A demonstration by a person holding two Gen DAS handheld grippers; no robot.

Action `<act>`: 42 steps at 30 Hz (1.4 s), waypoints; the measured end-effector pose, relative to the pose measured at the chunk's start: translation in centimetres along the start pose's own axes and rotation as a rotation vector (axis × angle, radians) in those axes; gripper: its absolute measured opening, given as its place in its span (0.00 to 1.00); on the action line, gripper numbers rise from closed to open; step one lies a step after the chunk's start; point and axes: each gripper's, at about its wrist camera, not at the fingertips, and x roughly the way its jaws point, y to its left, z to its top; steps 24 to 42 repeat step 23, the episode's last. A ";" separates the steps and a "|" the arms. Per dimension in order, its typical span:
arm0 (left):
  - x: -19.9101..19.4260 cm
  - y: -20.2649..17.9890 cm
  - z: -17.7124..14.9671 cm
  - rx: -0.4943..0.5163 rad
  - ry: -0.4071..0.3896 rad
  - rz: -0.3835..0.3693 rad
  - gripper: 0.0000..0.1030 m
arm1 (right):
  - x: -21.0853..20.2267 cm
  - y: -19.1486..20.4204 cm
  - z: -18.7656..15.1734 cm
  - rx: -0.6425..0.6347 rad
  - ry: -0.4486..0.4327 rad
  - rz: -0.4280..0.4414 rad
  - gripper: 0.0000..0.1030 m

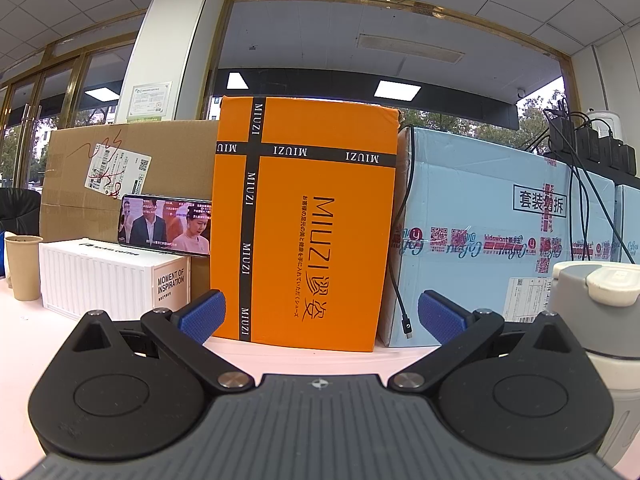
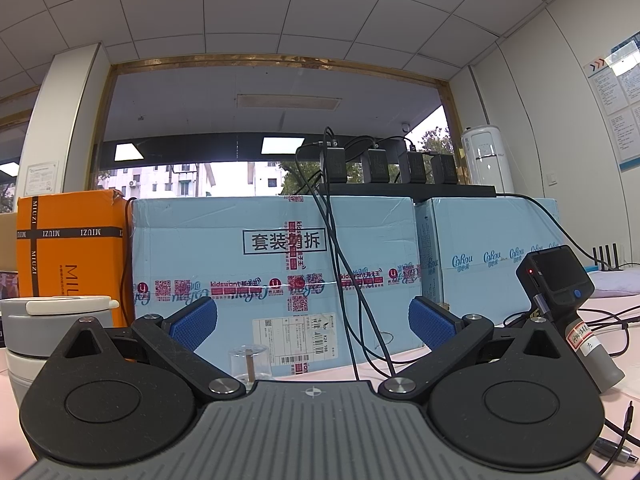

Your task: Clean container

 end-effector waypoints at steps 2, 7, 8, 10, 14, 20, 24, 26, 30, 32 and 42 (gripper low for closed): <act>0.0 0.0 0.0 0.000 0.000 0.000 1.00 | 0.0 0.0 0.0 0.000 0.000 0.000 1.00; 0.0 0.0 0.0 0.001 0.000 0.000 1.00 | 0.0 0.0 0.0 0.000 0.000 0.000 1.00; 0.0 0.0 0.0 0.001 0.000 0.000 1.00 | 0.0 0.0 0.0 0.000 0.000 0.000 1.00; 0.0 0.0 0.0 0.001 0.000 0.000 1.00 | 0.0 0.0 0.0 0.000 0.000 0.000 1.00; 0.0 0.0 0.0 0.000 0.001 0.000 1.00 | 0.0 0.0 0.0 0.000 0.000 0.000 1.00; 0.0 0.0 0.1 0.003 -0.001 -0.002 1.00 | 0.0 0.0 0.0 0.000 -0.001 0.000 1.00; 0.0 -0.1 0.1 0.003 -0.002 -0.001 1.00 | 0.0 0.0 0.0 0.000 0.000 0.000 1.00; 0.0 -0.1 0.1 0.003 -0.002 -0.001 1.00 | 0.0 0.0 0.0 0.000 0.000 0.000 1.00; 0.0 -0.1 0.1 0.003 -0.002 -0.001 1.00 | 0.0 0.0 0.0 0.000 0.000 0.000 1.00; 0.0 -0.1 0.1 0.003 -0.002 -0.001 1.00 | 0.0 0.0 0.0 0.000 0.000 0.000 1.00; 0.0 -0.1 0.1 0.003 -0.002 -0.001 1.00 | 0.0 0.0 0.0 0.000 0.000 0.000 1.00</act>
